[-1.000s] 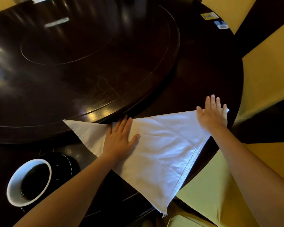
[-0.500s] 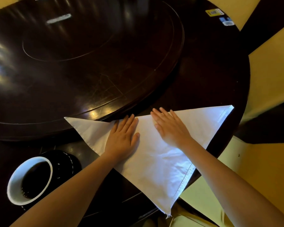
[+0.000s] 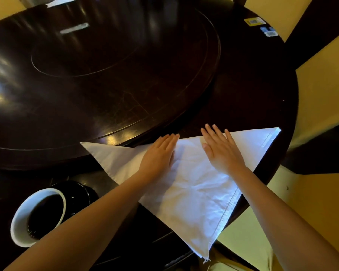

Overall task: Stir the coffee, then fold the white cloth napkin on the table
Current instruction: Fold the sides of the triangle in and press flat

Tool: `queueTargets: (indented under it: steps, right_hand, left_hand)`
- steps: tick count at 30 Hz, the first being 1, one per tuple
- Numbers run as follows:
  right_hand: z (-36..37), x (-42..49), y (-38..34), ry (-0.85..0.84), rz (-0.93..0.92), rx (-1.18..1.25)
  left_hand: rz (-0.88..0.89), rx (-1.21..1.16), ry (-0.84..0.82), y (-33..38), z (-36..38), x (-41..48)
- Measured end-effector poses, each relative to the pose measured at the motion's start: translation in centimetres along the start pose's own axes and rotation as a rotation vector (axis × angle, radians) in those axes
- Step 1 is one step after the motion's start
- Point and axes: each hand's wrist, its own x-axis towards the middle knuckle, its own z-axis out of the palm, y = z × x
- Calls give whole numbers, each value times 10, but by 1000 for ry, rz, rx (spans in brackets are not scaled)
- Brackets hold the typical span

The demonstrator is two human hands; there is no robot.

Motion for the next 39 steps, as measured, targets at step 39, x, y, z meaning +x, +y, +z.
queueTargets:
  steps: [39]
  right_hand:
    - [0,48,-50,174,139,550]
  left_hand:
    - [-297,223,-252,42,-87,-17]
